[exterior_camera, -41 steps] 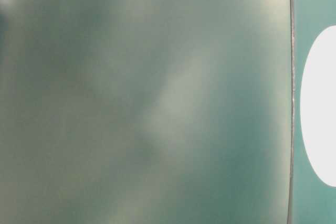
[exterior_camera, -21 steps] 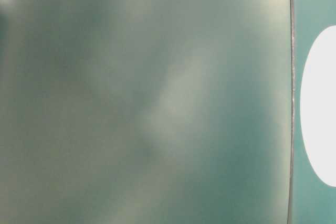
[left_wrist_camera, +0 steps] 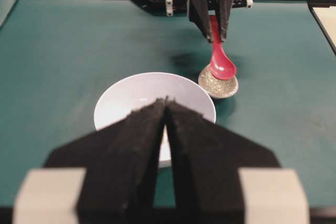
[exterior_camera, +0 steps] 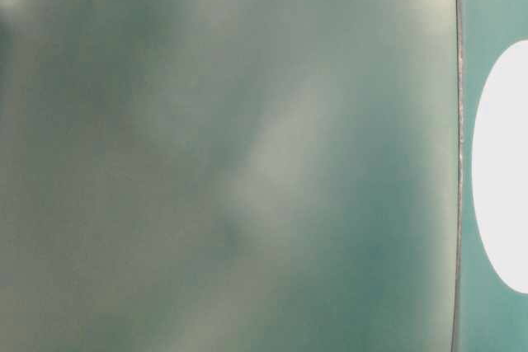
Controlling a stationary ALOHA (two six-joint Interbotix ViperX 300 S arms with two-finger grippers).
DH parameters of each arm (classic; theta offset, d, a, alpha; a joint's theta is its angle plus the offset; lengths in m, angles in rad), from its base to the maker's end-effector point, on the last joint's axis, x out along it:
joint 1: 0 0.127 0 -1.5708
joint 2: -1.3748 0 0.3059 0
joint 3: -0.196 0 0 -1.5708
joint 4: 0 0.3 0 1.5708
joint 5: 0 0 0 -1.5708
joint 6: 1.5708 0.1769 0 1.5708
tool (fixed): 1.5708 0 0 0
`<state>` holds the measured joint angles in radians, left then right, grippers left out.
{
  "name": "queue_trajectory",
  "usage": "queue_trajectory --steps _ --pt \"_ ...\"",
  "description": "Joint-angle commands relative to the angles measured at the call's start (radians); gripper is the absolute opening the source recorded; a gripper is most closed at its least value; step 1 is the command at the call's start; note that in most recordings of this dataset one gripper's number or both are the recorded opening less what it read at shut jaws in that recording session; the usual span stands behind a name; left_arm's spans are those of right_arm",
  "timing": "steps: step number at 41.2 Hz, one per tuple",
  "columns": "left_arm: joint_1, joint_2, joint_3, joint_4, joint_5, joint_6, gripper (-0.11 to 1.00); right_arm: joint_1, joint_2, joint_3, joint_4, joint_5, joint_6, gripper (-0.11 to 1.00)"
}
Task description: Scoop the yellow hexagonal prism block from the bowl with a spoon using the right arm.
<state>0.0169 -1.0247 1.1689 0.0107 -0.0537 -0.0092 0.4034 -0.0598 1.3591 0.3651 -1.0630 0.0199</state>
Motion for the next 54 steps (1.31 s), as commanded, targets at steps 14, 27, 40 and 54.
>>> queue_trajectory --steps 14,27,40,54 --pt "0.002 0.002 -0.032 0.003 -0.011 0.0 0.08 -0.256 -0.433 -0.201 0.003 0.746 -0.227 0.24" --pt "0.002 0.0 -0.032 0.003 -0.006 0.002 0.08 -0.422 -0.535 -0.356 -0.012 1.095 -0.255 0.24" --pt "0.002 0.0 -0.032 0.003 0.008 -0.002 0.08 -0.545 -0.471 -0.483 -0.017 1.259 -0.255 0.24" --pt "0.002 0.0 -0.034 0.003 0.017 0.0 0.08 -0.612 -0.278 -0.699 -0.023 1.54 -0.253 0.24"
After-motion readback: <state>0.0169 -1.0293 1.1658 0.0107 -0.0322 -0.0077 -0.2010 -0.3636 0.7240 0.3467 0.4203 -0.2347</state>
